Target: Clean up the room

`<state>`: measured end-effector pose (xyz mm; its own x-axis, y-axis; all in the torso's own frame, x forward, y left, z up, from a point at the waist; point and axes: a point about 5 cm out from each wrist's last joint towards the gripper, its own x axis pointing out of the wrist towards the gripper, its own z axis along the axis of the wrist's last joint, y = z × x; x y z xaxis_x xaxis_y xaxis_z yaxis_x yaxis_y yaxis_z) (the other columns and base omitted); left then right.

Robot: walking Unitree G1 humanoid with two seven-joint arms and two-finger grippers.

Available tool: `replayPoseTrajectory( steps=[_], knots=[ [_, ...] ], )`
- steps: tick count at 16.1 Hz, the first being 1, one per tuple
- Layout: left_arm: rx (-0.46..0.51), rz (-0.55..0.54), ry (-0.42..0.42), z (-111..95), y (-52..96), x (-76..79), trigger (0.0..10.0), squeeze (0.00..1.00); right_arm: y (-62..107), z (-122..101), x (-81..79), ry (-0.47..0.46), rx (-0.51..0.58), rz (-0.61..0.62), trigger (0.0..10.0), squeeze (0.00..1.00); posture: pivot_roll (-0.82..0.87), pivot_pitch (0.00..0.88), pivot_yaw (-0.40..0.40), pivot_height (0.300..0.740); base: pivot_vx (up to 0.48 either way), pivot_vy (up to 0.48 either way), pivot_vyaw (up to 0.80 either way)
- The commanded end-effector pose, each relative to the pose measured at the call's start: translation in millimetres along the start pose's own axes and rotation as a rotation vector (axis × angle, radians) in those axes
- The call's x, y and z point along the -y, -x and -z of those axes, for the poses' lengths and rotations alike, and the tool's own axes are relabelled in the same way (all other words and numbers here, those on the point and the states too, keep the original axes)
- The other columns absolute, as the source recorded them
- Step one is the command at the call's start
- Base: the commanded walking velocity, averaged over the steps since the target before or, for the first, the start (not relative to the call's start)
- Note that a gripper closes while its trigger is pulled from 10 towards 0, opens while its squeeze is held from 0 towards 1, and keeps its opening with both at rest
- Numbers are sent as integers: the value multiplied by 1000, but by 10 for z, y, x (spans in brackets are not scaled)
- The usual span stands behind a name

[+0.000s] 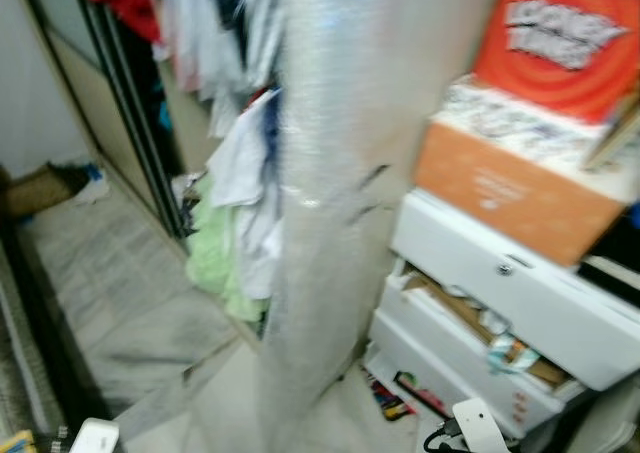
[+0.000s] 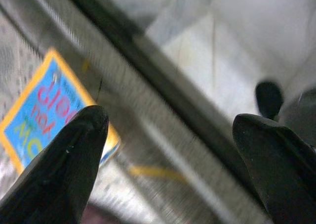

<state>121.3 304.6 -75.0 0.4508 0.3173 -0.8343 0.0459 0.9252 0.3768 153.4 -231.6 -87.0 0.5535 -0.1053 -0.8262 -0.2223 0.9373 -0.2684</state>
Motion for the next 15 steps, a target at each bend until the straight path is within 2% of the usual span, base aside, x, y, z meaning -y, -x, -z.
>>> replayPoseTrajectory(
  steps=[1, 5, 15],
  knots=[
    [-8, 12, 4, 13, -1, 45, 10000, 0, 20, 73, 72, 2, -24, 14, 10000, 0, -74, 1, -28, 740, 0, 0, 0],
    [-6, 11, 3, 9, -2, 50, 10000, 0, 19, 68, 74, 16, -24, 13, 10000, 0, -72, 0, -31, 740, 0, 0, 0],
    [-20, 21, 15, 18, -3, 60, 10000, 0, 16, 53, 72, 40, -19, -1, 10000, 0, -70, 0, -33, 740, 0, 0, 800]
  ],
)
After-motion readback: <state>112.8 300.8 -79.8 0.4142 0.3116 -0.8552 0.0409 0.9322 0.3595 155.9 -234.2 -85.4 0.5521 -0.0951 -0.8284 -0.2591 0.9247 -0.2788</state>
